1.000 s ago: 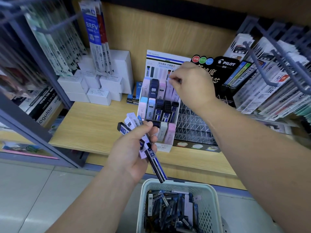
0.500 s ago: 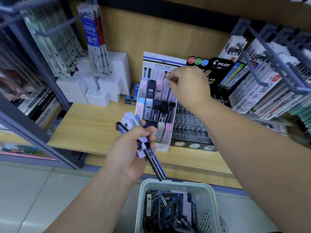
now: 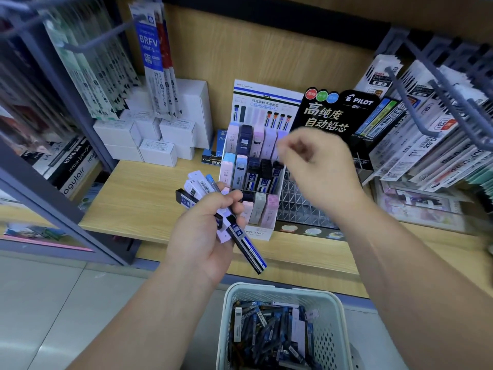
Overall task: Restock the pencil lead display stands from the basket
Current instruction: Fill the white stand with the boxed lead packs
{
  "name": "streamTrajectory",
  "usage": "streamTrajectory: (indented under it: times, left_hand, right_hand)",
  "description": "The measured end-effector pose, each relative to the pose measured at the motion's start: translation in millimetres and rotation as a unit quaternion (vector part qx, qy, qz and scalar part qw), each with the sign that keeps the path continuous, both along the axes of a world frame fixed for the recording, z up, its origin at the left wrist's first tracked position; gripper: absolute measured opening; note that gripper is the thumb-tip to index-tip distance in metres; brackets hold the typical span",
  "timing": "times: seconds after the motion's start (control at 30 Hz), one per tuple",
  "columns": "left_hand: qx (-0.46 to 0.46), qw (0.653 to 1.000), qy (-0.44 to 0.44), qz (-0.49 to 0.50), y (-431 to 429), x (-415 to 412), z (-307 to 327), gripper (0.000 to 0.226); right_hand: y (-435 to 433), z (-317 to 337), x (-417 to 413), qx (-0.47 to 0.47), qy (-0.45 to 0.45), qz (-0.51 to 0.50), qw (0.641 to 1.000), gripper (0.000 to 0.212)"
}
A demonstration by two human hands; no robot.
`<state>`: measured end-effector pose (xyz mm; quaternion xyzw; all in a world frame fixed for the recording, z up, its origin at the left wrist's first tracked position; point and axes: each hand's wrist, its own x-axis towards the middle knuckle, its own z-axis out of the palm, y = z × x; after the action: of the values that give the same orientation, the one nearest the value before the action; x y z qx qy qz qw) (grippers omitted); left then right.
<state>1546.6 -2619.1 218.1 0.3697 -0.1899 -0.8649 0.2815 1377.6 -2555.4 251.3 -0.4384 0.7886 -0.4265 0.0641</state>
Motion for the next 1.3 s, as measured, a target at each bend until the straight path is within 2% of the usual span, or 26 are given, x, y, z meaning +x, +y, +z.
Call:
streamTrajectory:
  times: [0.1, 0.2, 0.23, 0.3, 0.4, 0.63, 0.8, 0.9, 0.97, 1.07, 1.17, 1.3]
  left_hand:
    - [-0.005, 1.0, -0.017, 0.026, 1, -2, 1, 0.022]
    - [-0.001, 0.999, -0.006, 0.049, 3, -3, 2, 0.027]
    - [-0.002, 0.999, -0.002, 0.055, 4, -3, 3, 0.024]
    - [-0.006, 0.998, 0.006, 0.055, 5, -4, 5, 0.027]
    - [-0.025, 0.999, 0.026, 0.034, 6, -5, 7, 0.052]
    - [-0.025, 0.999, 0.04, -0.003, 9, -2, 10, 0.054]
    - [-0.001, 1.0, 0.012, 0.015, 6, -3, 5, 0.052]
    - [0.015, 1.0, -0.008, 0.024, 3, -3, 5, 0.03]
    - [0.024, 1.0, -0.007, 0.013, 1, -3, 5, 0.025]
    - [0.034, 0.999, 0.015, -0.03, 1, -1, 3, 0.022]
    - [0.028, 0.996, 0.021, -0.079, 5, -2, 1, 0.022]
    - [0.003, 0.992, 0.03, -0.124, 9, -3, 2, 0.024]
  right_hand:
    - [37, -10, 34, 0.051, -0.143, 0.062, 0.986, 0.017]
    - [61, -19, 55, 0.087, -0.248, 0.104, 0.959, 0.003]
    - [65, -22, 59, 0.092, -0.272, 0.105, 0.952, 0.01]
    - [69, -28, 67, 0.094, -0.292, 0.096, 0.947, 0.02]
    - [65, -33, 74, 0.081, -0.319, 0.078, 0.941, 0.024]
    - [63, -34, 70, 0.062, -0.393, 0.111, 0.911, 0.044]
    - [68, -38, 60, 0.092, -0.385, 0.16, 0.904, 0.061]
    - [74, -36, 49, 0.112, -0.379, 0.224, 0.891, 0.066]
    - [75, -28, 40, 0.099, -0.36, 0.231, 0.898, 0.068]
    - [67, -11, 25, 0.056, -0.322, 0.168, 0.93, 0.067]
    - [48, -4, 7, -0.001, -0.247, 0.079, 0.966, 0.06]
    - [24, -13, -14, -0.026, -0.135, 0.034, 0.99, 0.047]
